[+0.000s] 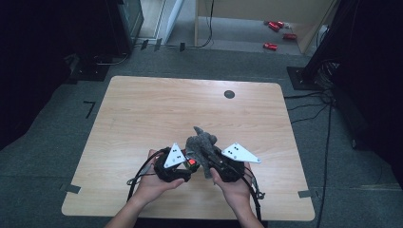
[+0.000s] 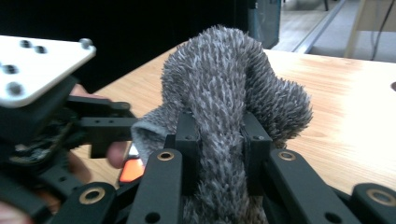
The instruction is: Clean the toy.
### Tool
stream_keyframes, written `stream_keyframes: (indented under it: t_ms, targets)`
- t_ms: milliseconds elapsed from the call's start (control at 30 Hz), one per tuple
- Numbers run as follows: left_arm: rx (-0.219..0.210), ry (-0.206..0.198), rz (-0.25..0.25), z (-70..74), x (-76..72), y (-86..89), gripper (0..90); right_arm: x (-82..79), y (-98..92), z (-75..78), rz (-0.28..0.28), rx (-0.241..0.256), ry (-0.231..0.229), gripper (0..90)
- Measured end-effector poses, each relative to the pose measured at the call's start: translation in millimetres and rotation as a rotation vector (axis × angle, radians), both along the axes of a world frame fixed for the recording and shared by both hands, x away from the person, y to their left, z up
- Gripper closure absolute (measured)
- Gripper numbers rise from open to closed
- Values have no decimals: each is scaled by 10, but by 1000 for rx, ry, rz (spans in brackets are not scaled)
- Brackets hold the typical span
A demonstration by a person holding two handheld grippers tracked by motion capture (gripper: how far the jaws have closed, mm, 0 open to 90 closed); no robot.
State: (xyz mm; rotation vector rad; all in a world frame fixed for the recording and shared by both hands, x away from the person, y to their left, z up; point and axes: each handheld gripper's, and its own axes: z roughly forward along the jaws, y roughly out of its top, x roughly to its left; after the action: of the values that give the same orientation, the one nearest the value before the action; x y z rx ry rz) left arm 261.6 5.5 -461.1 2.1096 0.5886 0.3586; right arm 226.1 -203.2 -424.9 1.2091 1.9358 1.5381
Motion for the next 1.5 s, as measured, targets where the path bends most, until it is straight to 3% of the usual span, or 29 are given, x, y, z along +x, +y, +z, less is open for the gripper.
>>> stream_keyframes:
  t_ms: [133, 167, 233, 267, 300, 333, 400, 433, 467, 500, 533, 567, 600, 667, 700, 767, 900, 967, 1033, 1100, 1233, 1467, 1500]
  targets:
    - [0, -15, -18, 6, -28, -24, 353, -82, 137, 41, 81, 0, -32, 750]
    - [2, -18, -14, 6, -27, -27, 353, -102, 179, 53, 86, -26, -45, 750]
    - [-10, -6, 4, 9, -6, -7, 353, -88, 177, 66, 79, -47, -53, 750]
    - [-16, -1, 16, 13, 12, 17, 353, -57, 128, 60, 67, -28, -42, 750]
    - [-33, 2, 28, 20, 32, 51, 353, -1, -20, 38, -2, 17, -16, 749]
    - [-54, 9, 41, 34, 57, 100, 353, -1, -20, 38, -2, 17, -16, 749]
    - [-135, 38, 74, 76, 116, 218, 353, 36, -156, -1, -52, 61, -2, 749]
    - [-222, 62, 105, 124, 168, 334, 354, 63, -202, -69, -72, 53, -10, 747]
    - [-222, 62, 105, 124, 168, 334, 353, 63, -202, -69, -72, 53, -10, 747]
    - [-267, 69, 116, 147, 184, 386, 353, 77, -196, -113, -76, 44, -7, 746]
    - [-314, 77, 120, 169, 195, 434, 353, 93, -178, -166, -66, 37, 7, 744]
    - [-408, 103, 118, 203, 210, 509, 354, 116, -108, -281, -30, 33, 26, 742]
    - [-408, 103, 118, 203, 210, 509, 353, 116, -108, -281, -30, 33, 26, 742]
    - [-472, 116, 108, 224, 211, 550, 353, 111, 42, -400, 78, 20, 9, 737]
    - [-494, 126, 104, 229, 211, 555, 353, 111, 42, -400, 78, 20, 9, 737]
    - [-519, 150, 85, 218, 209, 541, 353, 52, 206, -411, 142, -19, -64, 732]
    - [-520, 165, 72, 200, 205, 515, 353, 19, 287, -419, 183, -21, -73, 731]
    - [-516, 172, 61, 193, 194, 487, 353, -3, 336, -444, 209, -65, -86, 732]
    - [-507, 163, 56, 191, 181, 461, 354, -5, 334, -435, 192, -85, -92, 733]
    - [-513, 168, 49, 191, 180, 455, 353, 45, 216, -393, 118, -67, -89, 736]
    - [-494, 167, 43, 174, 174, 425, 353, 73, 103, -373, 68, -49, -90, 735]
    - [-480, 158, 63, 166, 178, 434, 353, -25, 321, -399, 185, -87, -89, 734]
    - [-478, 160, 63, 162, 183, 439, 353, -26, 322, -394, 182, -96, -93, 735]
